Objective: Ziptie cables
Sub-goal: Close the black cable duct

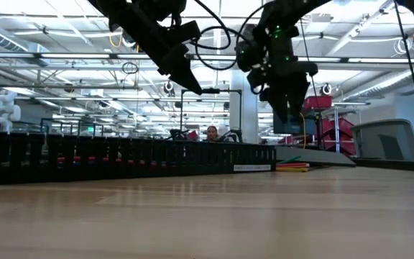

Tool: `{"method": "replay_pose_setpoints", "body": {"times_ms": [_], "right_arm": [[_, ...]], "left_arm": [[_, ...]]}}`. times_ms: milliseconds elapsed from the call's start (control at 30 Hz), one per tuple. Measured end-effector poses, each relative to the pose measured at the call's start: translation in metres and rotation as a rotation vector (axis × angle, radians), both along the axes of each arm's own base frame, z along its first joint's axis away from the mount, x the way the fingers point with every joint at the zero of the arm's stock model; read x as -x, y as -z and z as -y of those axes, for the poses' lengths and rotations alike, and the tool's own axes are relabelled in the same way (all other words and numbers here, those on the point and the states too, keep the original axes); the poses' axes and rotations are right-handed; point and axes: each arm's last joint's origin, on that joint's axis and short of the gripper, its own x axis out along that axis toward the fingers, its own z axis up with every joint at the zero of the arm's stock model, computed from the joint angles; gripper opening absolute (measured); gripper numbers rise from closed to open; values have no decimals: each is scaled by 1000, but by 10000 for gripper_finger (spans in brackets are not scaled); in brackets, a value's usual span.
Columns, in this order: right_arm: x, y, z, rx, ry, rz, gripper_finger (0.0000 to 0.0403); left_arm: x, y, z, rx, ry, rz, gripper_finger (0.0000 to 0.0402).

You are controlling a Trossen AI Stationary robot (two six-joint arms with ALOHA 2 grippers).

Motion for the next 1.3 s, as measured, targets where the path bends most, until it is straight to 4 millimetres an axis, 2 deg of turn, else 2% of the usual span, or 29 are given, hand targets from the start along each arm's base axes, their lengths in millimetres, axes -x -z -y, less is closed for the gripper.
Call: {"method": "replay_pose_setpoints", "body": {"times_ms": [67,400,567,1133,1300], "right_arm": [[-3,3,-3,-16,-35,-6,224],[-20,45,0,-62,-110,-77,224],[-24,56,2,-69,-142,-87,224],[-18,85,24,-135,-130,-160,224],[-12,92,20,-172,-121,-202,212]], "left_arm": [[0,0,-1,-7,5,-1,0],[1,0,-2,-35,35,-17,0],[0,0,-2,-26,47,-14,0],[-2,-3,-3,-56,61,19,0],[-2,-3,-2,-52,58,19,0]]}}
